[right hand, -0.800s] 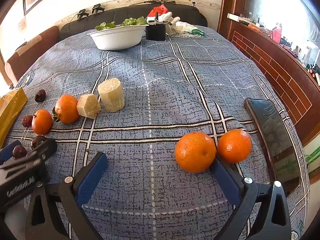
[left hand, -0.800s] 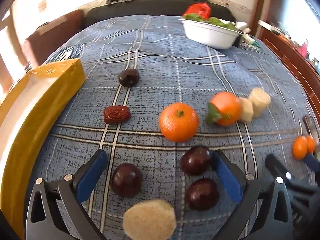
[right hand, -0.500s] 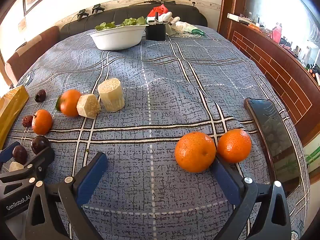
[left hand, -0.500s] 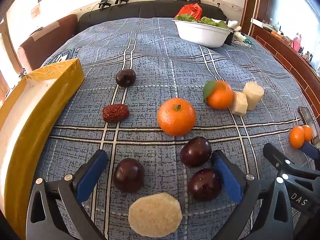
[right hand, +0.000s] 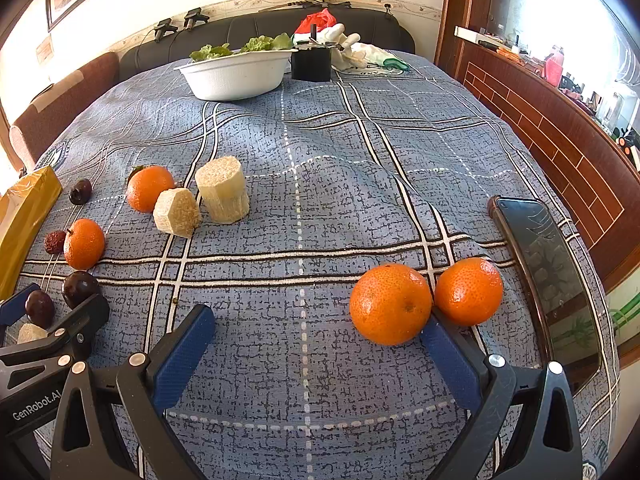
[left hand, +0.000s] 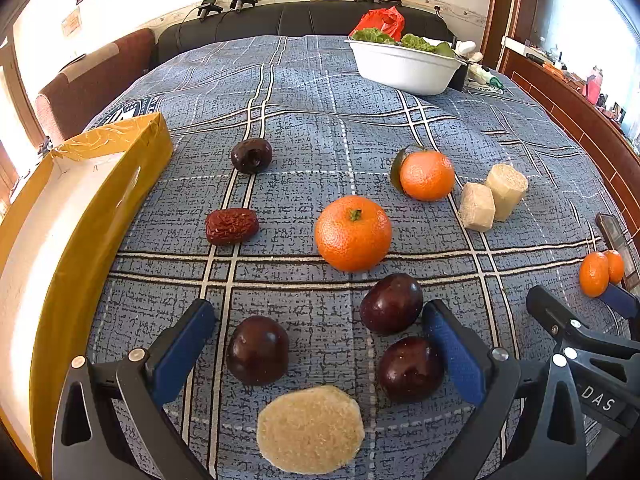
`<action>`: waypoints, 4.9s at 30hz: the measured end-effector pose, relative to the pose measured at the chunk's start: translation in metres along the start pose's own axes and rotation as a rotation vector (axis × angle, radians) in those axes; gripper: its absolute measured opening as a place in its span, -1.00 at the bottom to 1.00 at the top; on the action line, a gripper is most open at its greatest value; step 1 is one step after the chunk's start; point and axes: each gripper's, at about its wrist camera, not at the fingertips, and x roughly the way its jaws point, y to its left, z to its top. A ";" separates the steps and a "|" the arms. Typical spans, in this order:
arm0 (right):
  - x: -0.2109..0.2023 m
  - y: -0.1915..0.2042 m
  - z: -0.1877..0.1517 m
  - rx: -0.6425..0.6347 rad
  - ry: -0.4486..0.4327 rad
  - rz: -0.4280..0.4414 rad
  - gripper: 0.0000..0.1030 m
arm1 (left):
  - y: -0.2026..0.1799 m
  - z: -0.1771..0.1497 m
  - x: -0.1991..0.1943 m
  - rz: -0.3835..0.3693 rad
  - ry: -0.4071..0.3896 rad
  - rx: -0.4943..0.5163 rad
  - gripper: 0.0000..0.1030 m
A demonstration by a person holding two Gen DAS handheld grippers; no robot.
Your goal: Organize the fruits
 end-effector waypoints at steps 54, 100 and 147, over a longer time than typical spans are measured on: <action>-0.026 0.001 -0.019 0.015 0.051 -0.005 0.97 | 0.057 -0.021 -0.119 -0.142 -0.163 -0.087 0.98; -0.005 -0.030 0.012 -0.126 0.044 0.155 -0.24 | 0.035 -0.040 -0.065 -0.285 -0.034 0.058 0.19; -0.091 0.325 -0.060 -0.519 0.156 0.720 -0.22 | 0.281 -0.079 -0.108 0.140 -0.081 -0.450 -0.30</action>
